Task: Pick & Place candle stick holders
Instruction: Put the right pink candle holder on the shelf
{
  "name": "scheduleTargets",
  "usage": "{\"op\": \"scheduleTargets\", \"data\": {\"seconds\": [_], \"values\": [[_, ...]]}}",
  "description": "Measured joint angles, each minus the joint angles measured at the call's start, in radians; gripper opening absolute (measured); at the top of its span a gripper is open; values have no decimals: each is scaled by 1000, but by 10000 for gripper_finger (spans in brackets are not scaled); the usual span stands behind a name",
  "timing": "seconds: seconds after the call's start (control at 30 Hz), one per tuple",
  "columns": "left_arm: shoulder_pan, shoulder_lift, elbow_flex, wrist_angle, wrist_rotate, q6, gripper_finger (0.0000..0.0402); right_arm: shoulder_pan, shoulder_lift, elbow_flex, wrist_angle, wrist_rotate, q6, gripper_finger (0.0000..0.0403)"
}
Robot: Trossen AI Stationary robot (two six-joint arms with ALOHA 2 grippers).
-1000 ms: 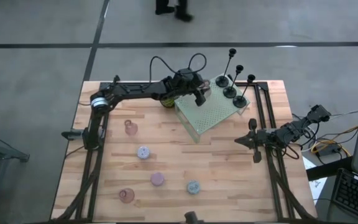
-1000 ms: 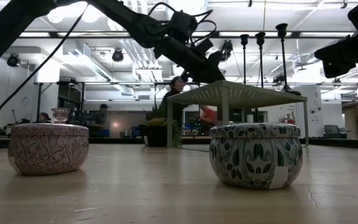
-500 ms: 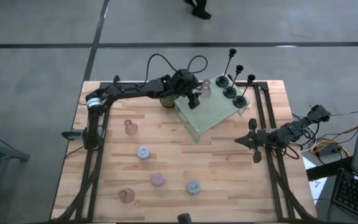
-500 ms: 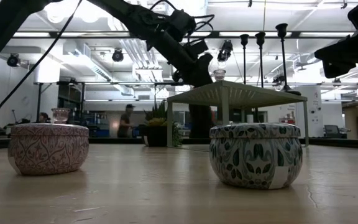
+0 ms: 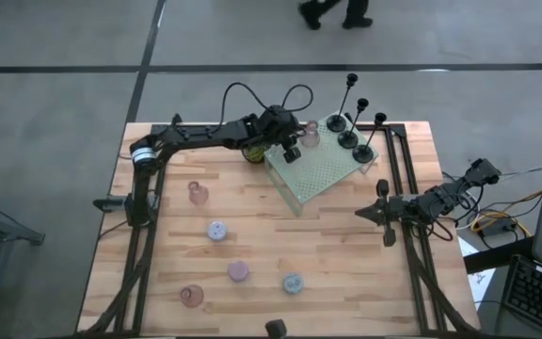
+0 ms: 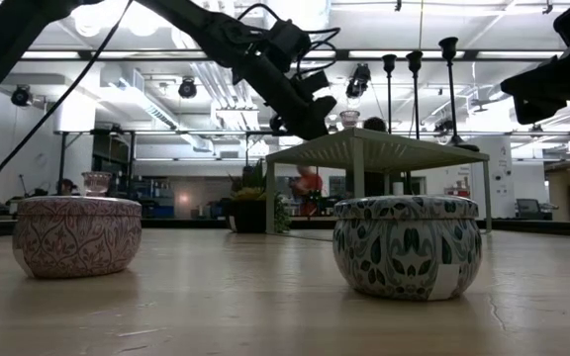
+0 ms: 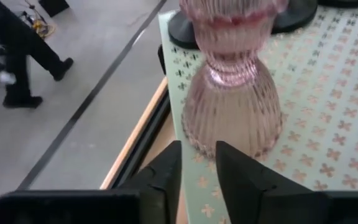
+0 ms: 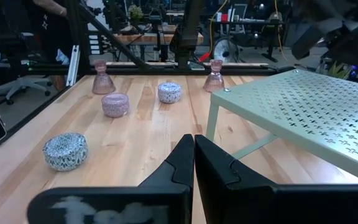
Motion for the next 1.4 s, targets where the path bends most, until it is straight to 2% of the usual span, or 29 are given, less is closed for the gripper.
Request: {"op": "scheduleTargets", "data": {"seconds": [0.2, 0.47, 0.73, 0.97, 1.3, 1.4], "values": [[2, 0, -31, 50, 5, 4, 64, 0, 0, 0, 0, 0, -1, 8], [3, 0, -61, 112, 40, 3, 43, 0, 0, 0, 0, 0, 0, 8], [4, 0, -61, 145, 95, -16, 36, 0, 0, 0, 0, 0, -1, 8], [6, 0, -61, 217, 77, -123, 36, 0, 0, 0, 0, 0, 0, 8], [-3, 0, -61, 120, 86, -160, 35, 0, 0, 0, 0, 0, -5, 8], [-4, 0, -61, 116, 145, -181, 35, 0, 0, 0, 0, 0, -1, 8]]}}
